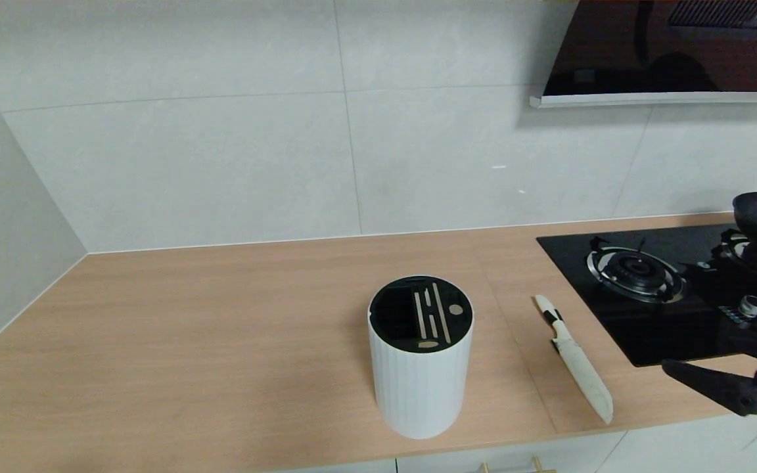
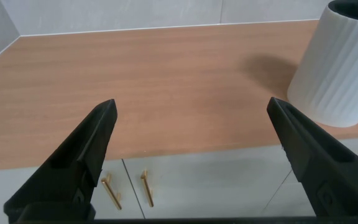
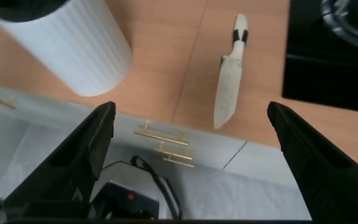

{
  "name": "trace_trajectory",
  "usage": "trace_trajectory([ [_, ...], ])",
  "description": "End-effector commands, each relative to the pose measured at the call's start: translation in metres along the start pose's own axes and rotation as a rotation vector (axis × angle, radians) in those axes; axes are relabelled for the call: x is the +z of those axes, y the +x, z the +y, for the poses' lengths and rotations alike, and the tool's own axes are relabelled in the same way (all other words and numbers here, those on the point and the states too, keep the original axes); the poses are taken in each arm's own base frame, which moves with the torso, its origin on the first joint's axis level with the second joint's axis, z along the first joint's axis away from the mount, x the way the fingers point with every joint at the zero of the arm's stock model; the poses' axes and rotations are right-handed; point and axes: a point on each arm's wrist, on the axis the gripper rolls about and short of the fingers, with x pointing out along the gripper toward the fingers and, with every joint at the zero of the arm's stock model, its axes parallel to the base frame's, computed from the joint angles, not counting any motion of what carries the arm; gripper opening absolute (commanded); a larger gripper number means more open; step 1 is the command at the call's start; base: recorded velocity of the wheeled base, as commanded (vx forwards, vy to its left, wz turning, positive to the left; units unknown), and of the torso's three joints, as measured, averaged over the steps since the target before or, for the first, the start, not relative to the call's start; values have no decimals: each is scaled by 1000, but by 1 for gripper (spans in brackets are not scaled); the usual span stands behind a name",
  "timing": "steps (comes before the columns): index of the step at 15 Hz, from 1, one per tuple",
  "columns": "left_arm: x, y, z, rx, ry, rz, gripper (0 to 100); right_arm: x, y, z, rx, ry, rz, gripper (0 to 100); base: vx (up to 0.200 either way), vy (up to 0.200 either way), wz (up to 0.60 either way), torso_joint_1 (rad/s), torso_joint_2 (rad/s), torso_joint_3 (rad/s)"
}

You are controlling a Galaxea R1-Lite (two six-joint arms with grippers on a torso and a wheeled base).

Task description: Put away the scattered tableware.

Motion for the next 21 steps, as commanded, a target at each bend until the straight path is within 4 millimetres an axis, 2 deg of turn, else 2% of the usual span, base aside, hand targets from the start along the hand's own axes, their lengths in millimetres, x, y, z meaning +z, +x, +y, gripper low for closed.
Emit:
trace_trajectory([
  [1,0,0,0,-1,-1,1,100,0,66,-9,-37,2,111,100,0,0,0,0,0,0],
  [3,0,0,0,-1,-1,1,100,4,90,-10,-43,-6,131,100,0,0,0,0,0,0],
  [6,0,0,0,-1,1,1,100,-5,116,-8,-26,-7,189,100,0,0,0,0,0,0],
  [7,0,0,0,-1,1,1,100,-5,116,-9,-26,-7,191,100,0,0,0,0,0,0],
  [8,0,0,0,-1,1,1,100,-20,137,-8,-16,-8,242,100,0,0,0,0,0,0],
  [13,0,0,0,1,1,1,100,-44,180,-17,-81,-8,279,100,0,0,0,0,0,0],
  [14,0,0,0,1,1,1,100,-44,180,-17,-81,-8,279,100,0,0,0,0,0,0],
  [15,0,0,0,-1,-1,1,100,-58,198,-24,-113,-4,273,100,0,0,0,0,0,0],
  [18,0,0,0,1,-1,1,100,-66,214,-35,-173,7,266,100,0,0,0,0,0,0],
  [21,0,0,0,-1,-1,1,100,-72,224,-38,-214,8,283,100,0,0,0,0,0,0],
])
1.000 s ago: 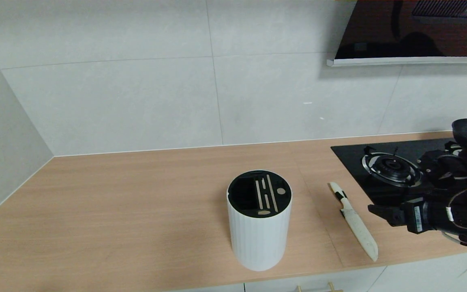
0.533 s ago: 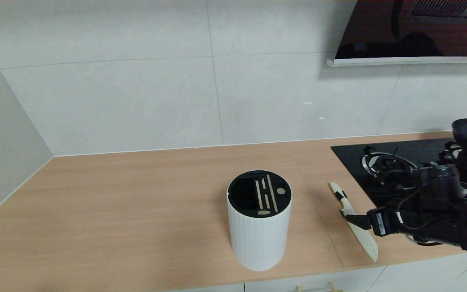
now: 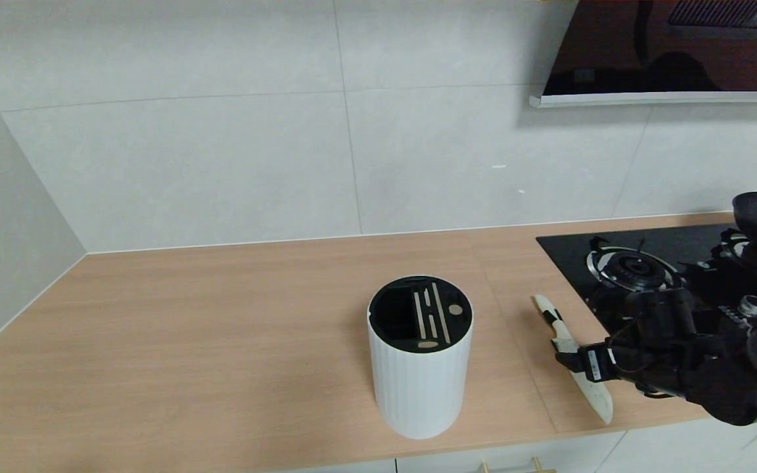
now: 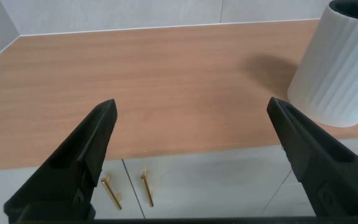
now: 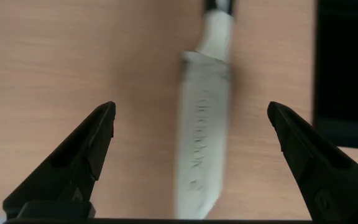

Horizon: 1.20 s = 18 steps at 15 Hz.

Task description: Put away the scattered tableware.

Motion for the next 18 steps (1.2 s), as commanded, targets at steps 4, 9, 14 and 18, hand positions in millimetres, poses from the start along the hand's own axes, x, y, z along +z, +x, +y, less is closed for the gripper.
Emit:
trace_trajectory([
  [4,0,0,0,-1,1,0,100,-9,24,1,-3,-1,43,100,0,0,0,0,0,0],
  [9,0,0,0,1,1,0,100,-4,39,1,-35,5,-66,100,0,0,0,0,0,0],
  [14,0,0,0,-1,1,0,100,-5,48,1,-56,12,-72,100,0,0,0,0,0,0],
  [18,0,0,0,-1,1,0,100,-6,53,2,-58,12,-89,100,0,0,0,0,0,0],
])
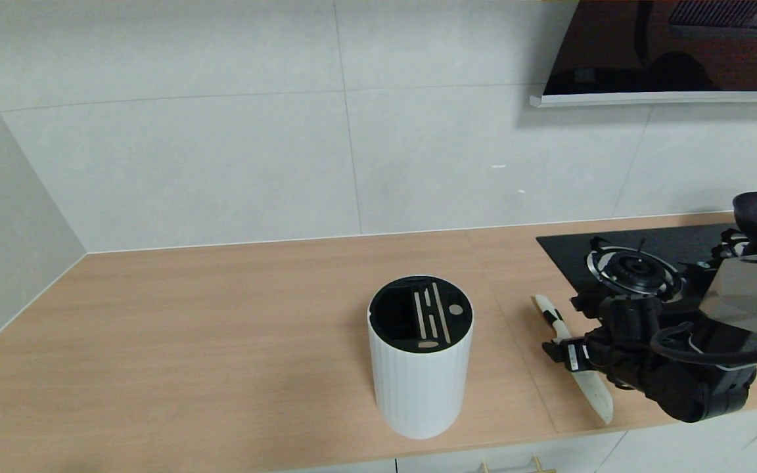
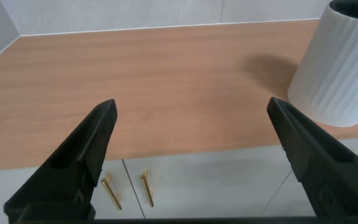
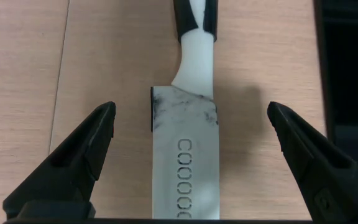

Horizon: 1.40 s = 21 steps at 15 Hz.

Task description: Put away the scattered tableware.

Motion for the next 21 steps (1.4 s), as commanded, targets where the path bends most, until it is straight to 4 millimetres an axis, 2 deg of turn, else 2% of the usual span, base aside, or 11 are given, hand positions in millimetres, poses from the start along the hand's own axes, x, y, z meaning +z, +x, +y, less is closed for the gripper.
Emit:
trace_trajectory([
  [1,0,0,0,1,0,0,100,-2,2,0,-1,-1,4,100,0,0,0,0,0,0],
  [7,0,0,0,1,0,0,100,-7,6,1,0,-3,20,100,0,0,0,0,0,0],
  [8,0,0,0,1,0,0,100,-7,6,1,0,-3,20,0,0,0,0,0,0,0],
  [17,0,0,0,-3,0,0,100,-9,8,1,-2,-5,26,0,0,0,0,0,0,0],
  [19,0,0,0,-1,0,0,100,-2,2,1,-1,-3,5,0,0,0,0,0,0,0],
  [21,0,0,0,-1,2,0,100,15,-22,1,-7,5,-49,0,0,0,0,0,0,0],
])
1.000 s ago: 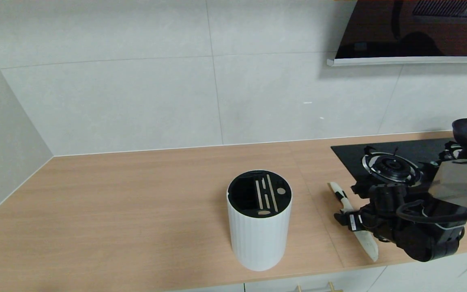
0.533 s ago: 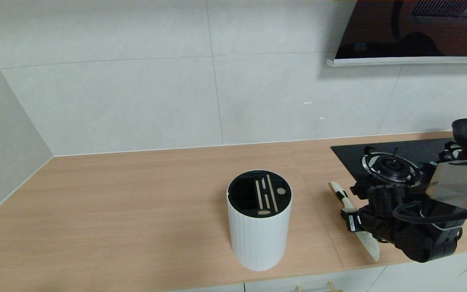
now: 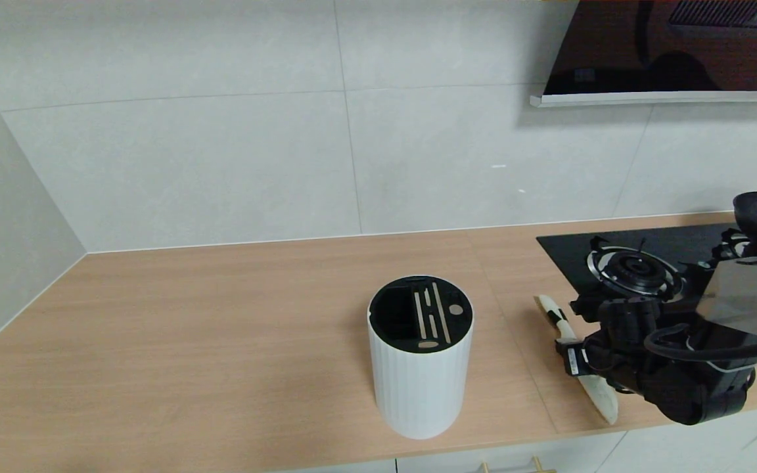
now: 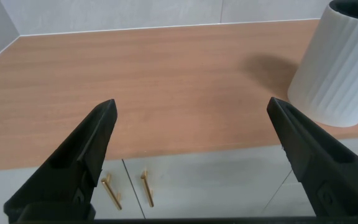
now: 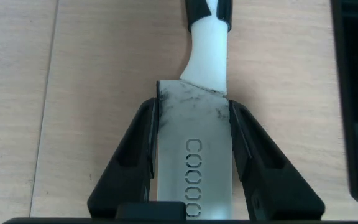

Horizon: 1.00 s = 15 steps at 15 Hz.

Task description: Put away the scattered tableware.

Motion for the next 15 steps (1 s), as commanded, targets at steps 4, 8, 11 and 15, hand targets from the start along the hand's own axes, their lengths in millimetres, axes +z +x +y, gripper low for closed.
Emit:
trace_trajectory([
  [4,0,0,0,-2,6,0,100,54,-75,-1,19,16,-211,0,0,0,0,0,0,0],
  [8,16,-5,0,-15,-4,-58,100,70,-112,-6,32,39,-307,0,0,0,0,0,0,0],
  [11,28,-10,-4,-171,-62,-73,100,81,-123,-1,57,36,-359,0,0,0,0,0,0,0],
  [15,91,2,-8,-415,-77,36,100,121,-137,20,119,7,-396,0,0,0,0,0,0,0],
])
